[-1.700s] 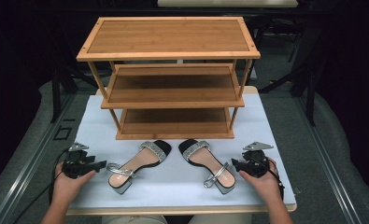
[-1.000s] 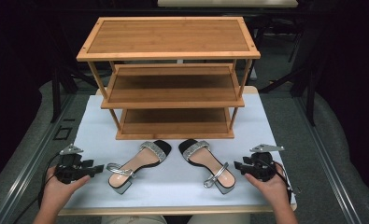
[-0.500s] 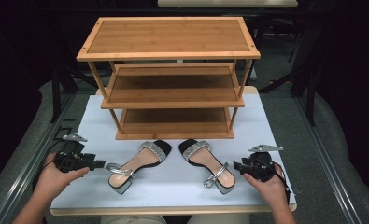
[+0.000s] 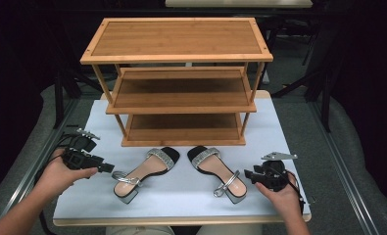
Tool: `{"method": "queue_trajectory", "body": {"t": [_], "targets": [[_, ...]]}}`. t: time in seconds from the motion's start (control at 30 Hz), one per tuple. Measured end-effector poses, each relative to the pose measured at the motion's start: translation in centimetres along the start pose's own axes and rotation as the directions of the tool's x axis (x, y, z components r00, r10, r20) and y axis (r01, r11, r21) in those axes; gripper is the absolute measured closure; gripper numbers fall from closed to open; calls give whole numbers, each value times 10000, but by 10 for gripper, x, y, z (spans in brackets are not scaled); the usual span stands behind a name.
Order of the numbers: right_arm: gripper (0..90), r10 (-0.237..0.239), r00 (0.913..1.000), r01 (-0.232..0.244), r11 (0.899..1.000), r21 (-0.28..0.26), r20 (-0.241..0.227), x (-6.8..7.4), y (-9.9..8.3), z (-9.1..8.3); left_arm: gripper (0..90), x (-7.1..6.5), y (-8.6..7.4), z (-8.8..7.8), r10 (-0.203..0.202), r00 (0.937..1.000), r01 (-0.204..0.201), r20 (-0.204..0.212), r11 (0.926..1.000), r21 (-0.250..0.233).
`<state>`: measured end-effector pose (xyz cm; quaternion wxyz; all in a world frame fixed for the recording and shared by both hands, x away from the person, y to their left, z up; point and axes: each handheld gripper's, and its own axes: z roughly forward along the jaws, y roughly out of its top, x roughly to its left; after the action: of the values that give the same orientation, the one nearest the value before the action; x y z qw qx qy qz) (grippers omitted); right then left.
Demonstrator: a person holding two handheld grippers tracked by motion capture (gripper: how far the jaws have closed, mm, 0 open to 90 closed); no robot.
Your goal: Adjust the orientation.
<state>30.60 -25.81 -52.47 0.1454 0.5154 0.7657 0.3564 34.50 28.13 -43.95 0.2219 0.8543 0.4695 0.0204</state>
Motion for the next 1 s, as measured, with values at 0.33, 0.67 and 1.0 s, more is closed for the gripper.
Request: {"method": "queue_trajectory", "body": {"t": [0.33,0.67,1.0], "targets": [[517,-24,9999,29,9995,-327,163,-1,-3,6,406,-19,30,12,515,9984,-484,-243,9922,1145],[511,78,10000,-78,9993,-358,12,-3,-4,5,345,-43,56,41,965,9952,-926,-129,9792,1807],[500,134,9999,-134,9990,-435,-18,-4,-3,4,337,-54,68,70,1289,9913,-1316,270,9623,2379]]}}
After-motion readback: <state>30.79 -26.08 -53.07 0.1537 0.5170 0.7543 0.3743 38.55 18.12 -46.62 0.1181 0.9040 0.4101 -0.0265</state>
